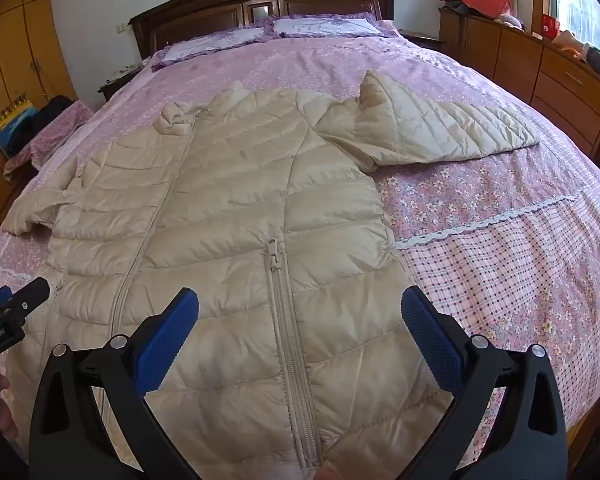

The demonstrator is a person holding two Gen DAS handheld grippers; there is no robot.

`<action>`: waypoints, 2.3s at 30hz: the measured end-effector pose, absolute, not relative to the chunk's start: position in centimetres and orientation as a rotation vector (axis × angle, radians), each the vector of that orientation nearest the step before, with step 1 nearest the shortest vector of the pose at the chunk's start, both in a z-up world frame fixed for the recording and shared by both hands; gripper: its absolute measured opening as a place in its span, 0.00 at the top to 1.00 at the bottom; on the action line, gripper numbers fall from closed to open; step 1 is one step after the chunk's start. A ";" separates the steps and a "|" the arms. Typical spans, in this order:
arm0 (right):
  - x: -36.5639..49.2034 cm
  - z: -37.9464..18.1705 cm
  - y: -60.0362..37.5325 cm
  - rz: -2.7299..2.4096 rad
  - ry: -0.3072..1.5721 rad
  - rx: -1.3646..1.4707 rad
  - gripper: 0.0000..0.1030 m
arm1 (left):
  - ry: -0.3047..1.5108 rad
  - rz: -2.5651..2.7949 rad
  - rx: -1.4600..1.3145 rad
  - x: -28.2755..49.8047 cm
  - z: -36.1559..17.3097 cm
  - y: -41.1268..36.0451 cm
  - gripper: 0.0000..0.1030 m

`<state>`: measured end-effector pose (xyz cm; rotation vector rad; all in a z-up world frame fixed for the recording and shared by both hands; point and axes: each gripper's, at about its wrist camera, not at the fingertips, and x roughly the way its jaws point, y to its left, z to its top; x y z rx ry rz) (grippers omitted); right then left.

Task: Fold large clothes

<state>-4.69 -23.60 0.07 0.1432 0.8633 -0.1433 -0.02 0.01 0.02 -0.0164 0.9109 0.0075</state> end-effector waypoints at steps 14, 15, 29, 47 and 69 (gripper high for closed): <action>-4.5 0.0 -23.2 -0.154 0.865 0.140 0.05 | 0.915 0.003 -0.014 -0.2 0.3 0.8 0.03; -4.5 -0.1 -23.2 -0.153 0.866 0.139 0.05 | 0.915 0.007 -0.012 -0.1 0.2 0.6 0.03; -4.8 0.0 -23.5 -0.151 0.873 0.141 0.05 | 0.925 0.013 -0.005 -0.2 -0.2 0.1 0.03; -4.9 0.0 -23.3 -0.151 0.872 0.138 0.05 | 0.926 0.017 -0.011 -0.4 -0.1 0.1 0.03; -4.9 0.0 -23.3 -0.151 0.873 0.137 0.05 | 0.922 0.017 -0.018 -0.8 0.1 0.2 0.03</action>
